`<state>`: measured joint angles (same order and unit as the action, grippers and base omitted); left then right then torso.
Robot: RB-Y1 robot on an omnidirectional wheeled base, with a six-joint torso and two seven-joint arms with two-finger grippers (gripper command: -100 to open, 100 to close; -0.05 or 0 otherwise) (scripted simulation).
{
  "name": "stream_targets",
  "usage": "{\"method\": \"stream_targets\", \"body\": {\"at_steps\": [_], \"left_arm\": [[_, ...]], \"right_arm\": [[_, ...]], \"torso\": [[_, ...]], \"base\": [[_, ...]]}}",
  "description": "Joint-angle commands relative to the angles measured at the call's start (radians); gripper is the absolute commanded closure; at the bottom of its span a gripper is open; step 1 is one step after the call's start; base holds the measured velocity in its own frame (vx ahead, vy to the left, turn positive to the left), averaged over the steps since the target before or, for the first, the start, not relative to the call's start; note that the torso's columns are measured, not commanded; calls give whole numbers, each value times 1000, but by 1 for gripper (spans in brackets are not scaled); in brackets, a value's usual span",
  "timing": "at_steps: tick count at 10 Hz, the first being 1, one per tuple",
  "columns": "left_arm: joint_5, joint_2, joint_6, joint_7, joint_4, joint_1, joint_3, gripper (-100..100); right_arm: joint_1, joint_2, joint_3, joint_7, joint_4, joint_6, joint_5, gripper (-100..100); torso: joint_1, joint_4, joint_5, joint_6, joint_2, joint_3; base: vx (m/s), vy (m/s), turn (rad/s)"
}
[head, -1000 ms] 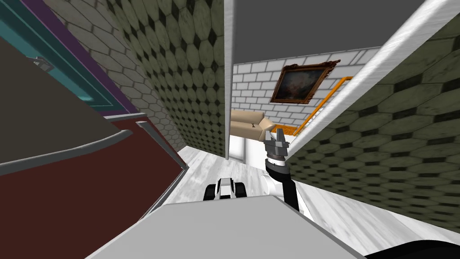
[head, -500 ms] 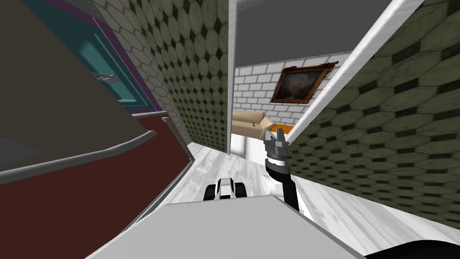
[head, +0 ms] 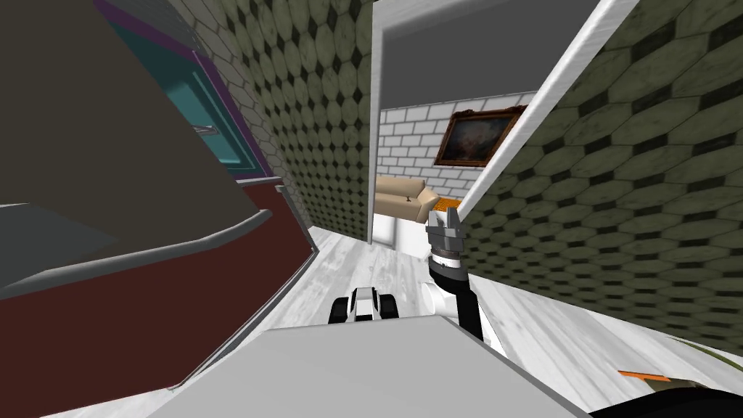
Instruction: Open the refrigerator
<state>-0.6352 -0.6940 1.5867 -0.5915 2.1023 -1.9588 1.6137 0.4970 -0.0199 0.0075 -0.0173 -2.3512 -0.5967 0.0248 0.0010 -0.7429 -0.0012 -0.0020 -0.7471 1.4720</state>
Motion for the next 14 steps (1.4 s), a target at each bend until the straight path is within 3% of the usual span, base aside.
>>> {"method": "stream_targets", "body": {"at_steps": [1, 4, 5, 7, 14], "left_arm": [[-10, -8, -2, -3, 31, 9, 22, 100], [-22, -23, -8, -4, 72, 17, 53, 100], [-31, -32, -29, -1, 45, -9, 61, -100], [-66, -53, -75, -1, -4, -52, 85, -100], [-189, -126, -235, 0, -173, -202, 170, -100]], "right_arm": [[0, 0, 0, 0, 0, 0, 0, 0], [0, 0, 0, 0, 0, 0, 0, 0], [0, 0, 0, 0, 0, 0, 0, 0], [0, 0, 0, 0, 0, 0, 0, 0], [0, 0, 0, 0, 0, 0, 0, 0]], "torso": [[2, 0, 1, -1, 2, 2], [3, 1, 1, -1, 3, 3], [5, 1, 0, -1, 4, 6], [-4, 6, 0, 2, 13, 8], [-1, 5, 1, 2, 9, 4]], "base": [[-233, 53, -22], [-256, 76, -37], [-177, 37, -310], [-155, -21, -337], [-187, -49, -364]]}}
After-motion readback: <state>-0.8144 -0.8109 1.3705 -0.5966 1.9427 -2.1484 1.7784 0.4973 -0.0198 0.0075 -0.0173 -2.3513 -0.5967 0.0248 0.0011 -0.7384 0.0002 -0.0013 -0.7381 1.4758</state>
